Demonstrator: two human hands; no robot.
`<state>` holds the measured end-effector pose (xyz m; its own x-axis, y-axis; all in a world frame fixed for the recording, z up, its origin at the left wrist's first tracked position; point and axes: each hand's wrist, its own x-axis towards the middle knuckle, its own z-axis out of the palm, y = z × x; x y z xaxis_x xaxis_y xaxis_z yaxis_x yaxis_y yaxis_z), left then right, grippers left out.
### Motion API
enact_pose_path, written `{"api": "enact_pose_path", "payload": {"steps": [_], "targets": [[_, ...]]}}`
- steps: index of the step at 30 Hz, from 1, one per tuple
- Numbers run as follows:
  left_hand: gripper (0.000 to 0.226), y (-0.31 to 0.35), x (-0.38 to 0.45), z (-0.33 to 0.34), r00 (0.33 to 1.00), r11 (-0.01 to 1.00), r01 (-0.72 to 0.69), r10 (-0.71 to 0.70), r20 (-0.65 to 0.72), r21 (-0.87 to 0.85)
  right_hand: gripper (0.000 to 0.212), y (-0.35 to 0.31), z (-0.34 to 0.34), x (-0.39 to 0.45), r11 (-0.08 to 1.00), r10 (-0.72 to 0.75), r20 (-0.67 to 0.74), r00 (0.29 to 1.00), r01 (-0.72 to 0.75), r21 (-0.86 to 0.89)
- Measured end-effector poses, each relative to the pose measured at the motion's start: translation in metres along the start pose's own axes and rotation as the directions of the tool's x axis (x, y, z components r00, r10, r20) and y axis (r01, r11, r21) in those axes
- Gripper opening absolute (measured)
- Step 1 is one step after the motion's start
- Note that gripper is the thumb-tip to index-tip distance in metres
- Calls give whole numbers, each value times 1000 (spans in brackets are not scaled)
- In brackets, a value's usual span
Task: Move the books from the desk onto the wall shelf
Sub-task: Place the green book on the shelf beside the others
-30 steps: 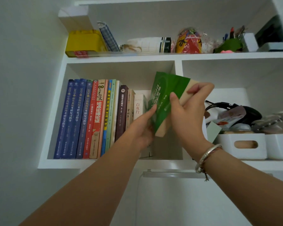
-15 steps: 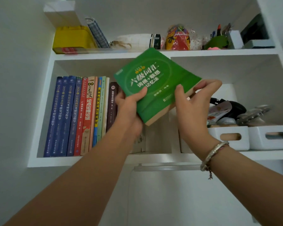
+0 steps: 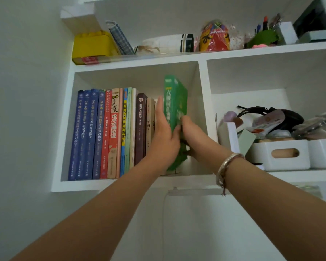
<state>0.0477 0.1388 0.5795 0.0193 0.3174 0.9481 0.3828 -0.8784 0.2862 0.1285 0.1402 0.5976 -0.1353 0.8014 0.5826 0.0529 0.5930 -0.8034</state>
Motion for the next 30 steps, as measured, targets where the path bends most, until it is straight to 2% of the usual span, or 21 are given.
{"api": "enact_pose_path", "payload": {"steps": [1, 2, 3, 4, 6, 11, 13, 15, 21, 24, 26, 28, 30], "targets": [[78, -5, -2, 3, 995, 998, 28, -34, 90, 62, 49, 6, -2, 3, 995, 68, 29, 997, -70, 76], [70, -12, -2, 3, 986, 981, 5, -37, 163, 196, 55, 13, -5, 8, 987, 105, 52, 993, -110, 115], [64, -18, -3, 0, 976, 918, -70, -18, 218, 390, 59, 19, -7, 14, 983, 120, 62, 991, -127, 132], [60, -25, -3, -3, 968, 811, -162, 18, 252, 562, 60, 25, -7, 19, 982, 121, 61, 991, -128, 139], [60, -42, -1, -16, 958, 587, -270, 81, 276, 763, 59, 31, -2, 30, 985, 123, 33, 992, -126, 117], [65, -77, 5, -50, 965, 273, -249, -11, 261, 929, 63, 41, 19, 66, 972, 231, -39, 972, -232, -33], [68, -84, 7, -54, 960, 191, -272, -13, 279, 943, 65, 47, 20, 81, 966, 248, -77, 966, -252, -58], [68, -87, 8, -55, 957, 203, -282, -16, 291, 938, 66, 54, 19, 88, 963, 237, -105, 966, -248, -105], [68, -78, 4, -67, 920, 331, -347, -63, 387, 877, 66, 55, 19, 93, 950, 240, -193, 951, -271, -154], [78, -78, -7, -83, 935, 423, -305, -37, 353, 853, 65, 48, 19, 83, 936, 277, -174, 945, -306, -174], [88, -79, -12, -97, 939, 415, -280, -69, 336, 866, 67, 46, 19, 76, 909, 268, -185, 945, -312, -275], [93, -80, -15, -107, 932, 398, -279, -108, 346, 874, 64, 49, 19, 76, 905, 178, -243, 954, -256, -341], [95, -80, -15, -114, 924, 395, -291, -120, 363, 871, 55, 53, 19, 77, 924, -41, -303, 952, -79, -374]]}}
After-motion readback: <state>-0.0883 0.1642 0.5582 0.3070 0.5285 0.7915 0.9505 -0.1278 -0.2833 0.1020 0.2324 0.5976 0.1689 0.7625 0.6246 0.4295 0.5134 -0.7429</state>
